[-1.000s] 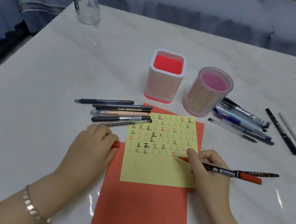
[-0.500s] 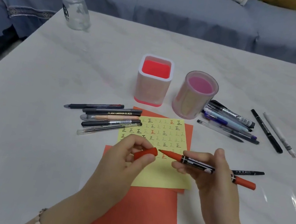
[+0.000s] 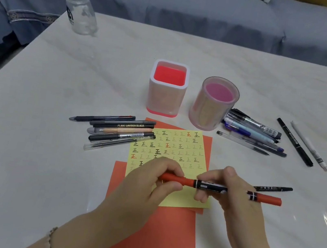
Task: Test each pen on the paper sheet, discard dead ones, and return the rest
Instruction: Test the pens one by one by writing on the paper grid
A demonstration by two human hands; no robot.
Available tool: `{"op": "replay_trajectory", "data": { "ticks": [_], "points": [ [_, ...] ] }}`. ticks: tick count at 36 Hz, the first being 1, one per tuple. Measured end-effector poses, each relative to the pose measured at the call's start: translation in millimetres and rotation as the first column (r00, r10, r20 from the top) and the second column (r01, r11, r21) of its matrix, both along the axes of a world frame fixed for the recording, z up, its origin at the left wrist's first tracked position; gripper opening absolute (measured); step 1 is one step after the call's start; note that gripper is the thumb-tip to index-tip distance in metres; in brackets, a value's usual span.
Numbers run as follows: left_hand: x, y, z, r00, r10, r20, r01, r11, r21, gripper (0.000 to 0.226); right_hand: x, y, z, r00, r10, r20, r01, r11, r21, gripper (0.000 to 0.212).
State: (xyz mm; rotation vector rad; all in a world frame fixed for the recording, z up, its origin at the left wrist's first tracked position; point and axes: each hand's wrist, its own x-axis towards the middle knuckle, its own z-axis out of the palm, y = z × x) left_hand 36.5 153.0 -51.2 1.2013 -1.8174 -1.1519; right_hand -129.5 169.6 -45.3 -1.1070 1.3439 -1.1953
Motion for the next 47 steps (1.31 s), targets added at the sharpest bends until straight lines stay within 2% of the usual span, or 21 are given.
{"op": "replay_trajectory", "data": {
  "ticks": [3, 8, 12, 14, 16, 17, 19, 21, 23, 25, 28, 31, 33, 35, 37, 39, 41, 43, 44, 45, 47],
  "points": [
    [-2.3, -0.8, 0.6, 0.998, -0.054, 0.016, 0.053, 0.998, 0.038, 0.01, 0.4, -2.0, 3.2, 1.0, -0.023, 0.016, 0.023, 1.0, -0.009, 0.035],
    [-13.1, -2.8, 0.1, 0.989, -0.138, 0.061, 0.129, 0.983, 0.13, 0.014, 4.1, -8.9, 4.1, 0.999, -0.053, -0.005, 0.053, 0.999, 0.012, 0.037],
    [-20.5, -9.6, -1.2, 0.985, -0.131, -0.115, 0.164, 0.917, 0.362, 0.016, -3.9, -14.3, 6.3, 1.0, -0.027, -0.009, 0.027, 0.999, 0.036, 0.037],
    [-23.5, -12.9, 2.4, 0.959, -0.124, -0.254, 0.238, 0.837, 0.493, 0.013, -8.8, -15.9, 8.8, 1.0, -0.002, -0.013, 0.003, 0.999, 0.033, 0.034],
    [-26.7, -15.2, 8.1, 0.913, -0.115, -0.393, 0.345, 0.733, 0.587, 0.022, -12.5, -17.8, 11.1, 1.0, 0.022, -0.011, -0.022, 0.999, 0.028, 0.031],
    [-28.6, -16.0, 11.9, 0.898, -0.113, -0.424, 0.377, 0.693, 0.614, 0.025, -14.1, -18.6, 11.4, 1.0, 0.031, -0.007, -0.03, 0.999, 0.027, 0.031],
    [-32.3, -18.6, 15.6, 0.911, -0.121, -0.394, 0.365, 0.682, 0.633, 0.028, -16.2, -20.1, 9.8, 1.0, 0.023, 0.01, -0.023, 0.999, 0.024, 0.032],
    [-34.9, -21.5, 16.3, 0.955, -0.161, -0.247, 0.278, 0.774, 0.569, 0.024, -16.5, -20.2, 5.9, 0.999, -0.018, 0.031, 0.017, 1.0, 0.026, 0.035],
    [-37.6, -23.2, 19.6, 0.974, -0.224, -0.033, 0.22, 0.895, 0.388, 0.021, -14.2, -19.0, 3.7, 0.994, -0.085, 0.076, 0.082, 0.996, 0.037, 0.037],
    [-40.1, -23.4, 24.2, 0.952, -0.246, 0.18, 0.214, 0.96, 0.179, 0.022, -10.8, -18.2, 2.9, 0.973, -0.185, 0.138, 0.179, 0.982, 0.058, 0.042],
    [-42.8, -25.7, 29.5, 0.906, -0.214, 0.365, 0.256, 0.964, -0.067, 0.028, -3.1, -16.7, 3.9, 0.899, -0.332, 0.287, 0.307, 0.943, 0.132, 0.061],
    [-44.7, -33.4, 24.9, 0.901, -0.214, 0.379, 0.315, 0.921, -0.228, 0.03, 2.2, -15.1, 4.3, 0.849, -0.382, 0.364, 0.341, 0.924, 0.173, 0.065],
    [-43.4, -36.4, 20.7, 0.889, -0.215, 0.405, 0.309, 0.933, -0.183, 0.03, 2.2, -16.8, 4.4, 0.876, -0.381, 0.296, 0.344, 0.923, 0.172, 0.058],
    [-40.3, -36.5, 12.8, 0.914, -0.239, 0.329, 0.269, 0.962, -0.047, 0.019, -2.5, -20.5, 2.4, 0.937, -0.313, 0.159, 0.289, 0.944, 0.157, 0.041],
    [-33.6, -35.4, 2.7, 0.947, -0.216, 0.238, 0.213, 0.976, 0.038, 0.017, -9.0, -24.3, 0.4, 0.994, -0.108, 0.018, 0.103, 0.983, 0.154, 0.033],
    [-24.5, -33.3, -4.4, 0.944, -0.185, 0.273, 0.182, 0.983, 0.037, 0.011, -15.9, -30.5, -1.6, 0.982, 0.144, -0.122, -0.122, 0.978, 0.171, 0.024],
    [-13.7, -31.0, -11.4, 0.93, -0.094, 0.357, 0.105, 0.994, -0.014, 0.016, -25.9, -40.7, -4.9, 0.886, 0.283, -0.368, -0.225, 0.955, 0.192, 0.014],
    [-2.3, -31.7, -18.0, 0.921, 0.051, 0.385, -0.034, 0.998, -0.05, 0.018, -41.8, -57.2, -14.0, 0.716, 0.203, -0.668, -0.162, 0.979, 0.123, 0.01],
    [4.1, -32.3, -21.7, 0.91, 0.118, 0.398, -0.094, 0.992, -0.078, 0.017, -51.0, -66.9, -19.2, 0.611, 0.131, -0.781, -0.108, 0.991, 0.082, 0.015],
    [10.9, -32.8, -26.2, 0.889, 0.172, 0.424, -0.133, 0.984, -0.121, 0.016, -60.3, -76.7, -24.2, 0.531, 0.064, -0.845, -0.037, 0.998, 0.052, 0.025],
    [25.8, -36.5, -35.3, 0.833, 0.248, 0.494, -0.137, 0.958, -0.251, 0.02, -76.7, -94.0, -33.1, 0.465, -0.014, -0.885, 0.055, 0.998, 0.013, 0.033]
  ]
}}
